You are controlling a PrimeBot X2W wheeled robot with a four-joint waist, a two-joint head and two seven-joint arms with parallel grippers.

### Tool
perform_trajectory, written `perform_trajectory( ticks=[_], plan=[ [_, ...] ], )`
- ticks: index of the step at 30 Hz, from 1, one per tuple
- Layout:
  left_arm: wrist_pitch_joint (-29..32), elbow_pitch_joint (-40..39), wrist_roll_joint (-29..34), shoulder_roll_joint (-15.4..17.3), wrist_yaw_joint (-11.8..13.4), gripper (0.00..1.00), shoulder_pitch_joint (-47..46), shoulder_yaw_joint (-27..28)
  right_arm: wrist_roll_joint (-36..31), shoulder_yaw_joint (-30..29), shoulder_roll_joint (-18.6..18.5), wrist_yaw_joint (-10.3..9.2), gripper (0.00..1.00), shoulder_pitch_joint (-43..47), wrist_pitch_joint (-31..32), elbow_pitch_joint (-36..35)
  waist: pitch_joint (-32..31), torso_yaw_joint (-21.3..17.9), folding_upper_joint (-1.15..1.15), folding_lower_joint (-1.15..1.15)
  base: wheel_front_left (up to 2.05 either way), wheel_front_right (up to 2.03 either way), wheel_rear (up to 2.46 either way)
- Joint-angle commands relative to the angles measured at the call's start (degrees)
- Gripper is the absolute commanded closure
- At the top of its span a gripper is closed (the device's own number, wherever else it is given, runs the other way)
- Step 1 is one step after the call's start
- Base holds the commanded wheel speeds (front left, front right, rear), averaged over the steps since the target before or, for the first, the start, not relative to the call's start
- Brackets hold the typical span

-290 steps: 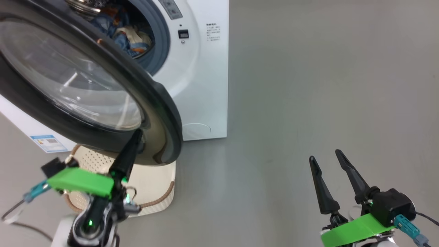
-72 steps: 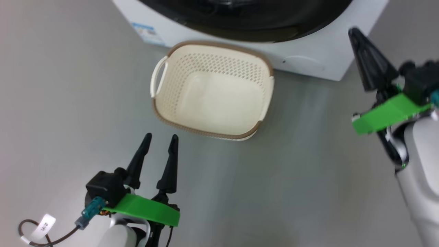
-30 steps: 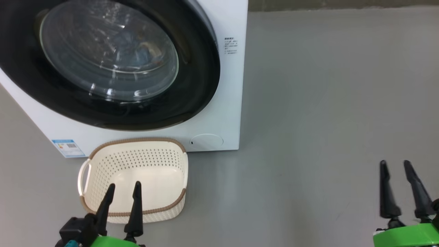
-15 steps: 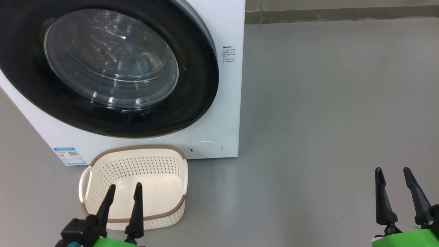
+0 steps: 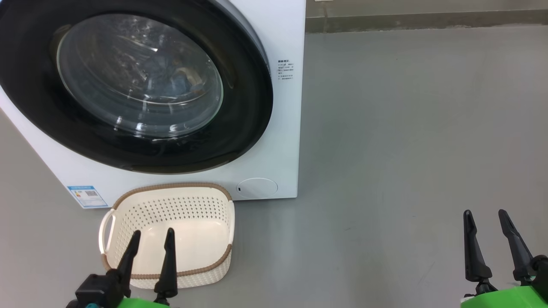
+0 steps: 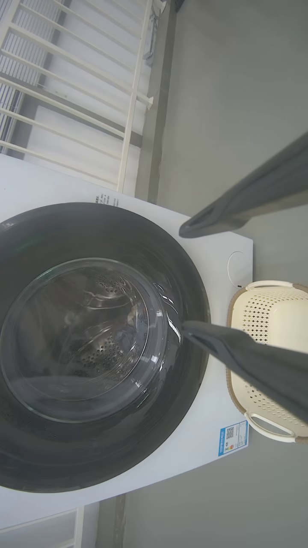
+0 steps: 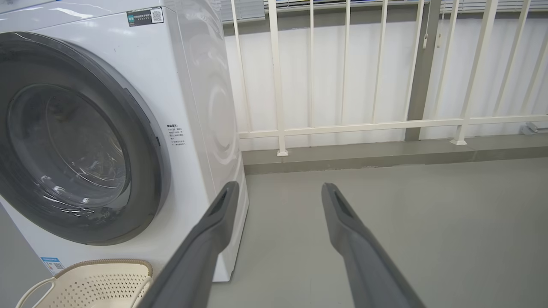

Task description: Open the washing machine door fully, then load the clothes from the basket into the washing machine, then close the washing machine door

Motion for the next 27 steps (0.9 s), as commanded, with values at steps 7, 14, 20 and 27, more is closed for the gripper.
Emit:
perform_trajectory(
  ticks=[7,14,20,27],
  plan=[
    [-0.36,-0.96,0.66,0.70,0.58,0.00,-0.97,1.57,0.35,1.68,-0.58,-0.33,0.00,-0.81,-0.26,-1.16,0.08,0.02,0.00,0.00,0.00,0.00,0.00],
    [-0.36,1.52,-0.42,0.70,1.54,0.00,-1.26,1.50,0.37,1.59,-0.58,-0.33,0.00,-0.81,-0.26,-0.71,-0.01,-0.07,0.00,0.00,0.00,0.00,0.00],
    [-0.36,2.75,-0.69,0.70,1.48,0.00,-1.47,1.68,0.35,1.55,-0.58,-0.33,0.00,-0.85,-0.26,-0.52,-0.08,-0.04,0.00,0.00,0.00,0.00,0.00],
    [-0.36,2.74,-4.17,0.70,0.72,0.00,-1.39,1.98,0.31,1.79,-0.58,-0.33,0.00,-0.92,-0.26,-0.54,-0.07,0.04,0.00,0.00,0.00,0.00,0.00]
  ],
)
